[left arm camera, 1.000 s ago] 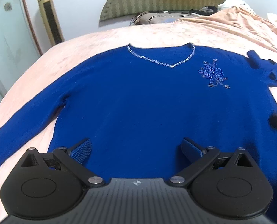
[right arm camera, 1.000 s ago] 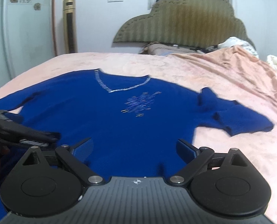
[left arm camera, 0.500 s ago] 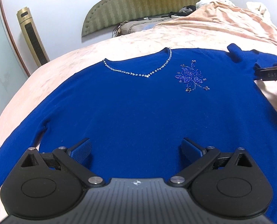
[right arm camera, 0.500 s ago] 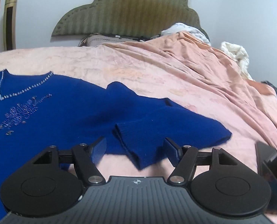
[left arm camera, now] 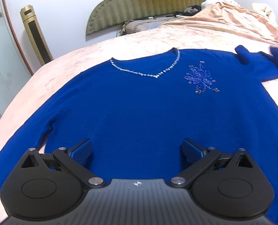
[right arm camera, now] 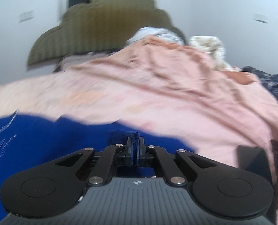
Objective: Fold small clothes
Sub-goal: 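Grasp the sweater sleeve cuff with the right gripper and lift it, then carry the sleeve across the sweater body with the right gripper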
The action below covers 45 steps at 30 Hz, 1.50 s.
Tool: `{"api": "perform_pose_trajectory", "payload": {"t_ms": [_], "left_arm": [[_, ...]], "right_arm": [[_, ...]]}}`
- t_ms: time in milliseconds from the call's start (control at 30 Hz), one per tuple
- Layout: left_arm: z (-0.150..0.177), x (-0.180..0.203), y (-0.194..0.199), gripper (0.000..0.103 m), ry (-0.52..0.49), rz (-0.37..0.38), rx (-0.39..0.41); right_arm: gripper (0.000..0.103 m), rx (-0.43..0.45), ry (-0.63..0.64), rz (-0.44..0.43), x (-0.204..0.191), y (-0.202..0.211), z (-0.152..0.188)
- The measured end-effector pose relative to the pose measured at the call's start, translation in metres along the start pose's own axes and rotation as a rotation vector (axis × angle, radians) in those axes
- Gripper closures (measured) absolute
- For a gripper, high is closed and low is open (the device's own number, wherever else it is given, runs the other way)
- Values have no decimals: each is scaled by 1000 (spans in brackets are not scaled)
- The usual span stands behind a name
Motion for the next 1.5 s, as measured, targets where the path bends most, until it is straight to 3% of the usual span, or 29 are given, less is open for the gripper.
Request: {"api": "perform_pose_trajectory", "payload": {"t_ms": [333,400,533,600,733,1100,1267,1500], "left_arm": [[-1,-16,0,0,45,-27,-17],[-2,-19,0,0,45,-35,-17],[-4,-25,0,0,58,-49,-22],[-4,-29,-1,0,65,-53,-27],[-1,-35,-5,0,85,-59,-47],[9,-55,-9,0,128,-80,-75],[14,-62,-12,0,145,-80,-86],[18,-72,-15,0,157,-80,-88]], "right_arm": [[100,55,-211,95,119,6,-49],[100,71,-233,117,133,11,-54],[99,169,-208,259,156,35,-70],[99,188,-218,250,157,43,-75],[99,160,-210,135,122,44,-75],[99,-1,-328,-380,-27,53,-62],[99,-192,-403,-550,-76,46,-33],[96,-508,-383,-599,-118,34,42]]}}
Point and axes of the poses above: each gripper's, at about its wrist camera, not at the fingertips, and y roughly against the way its jaws point, x to its right, z to its underside, the point moved 8 cm from there along -y, roughly the way its jaws point, and after that the axes turned 1 degree about x, right-handed, at the moved point
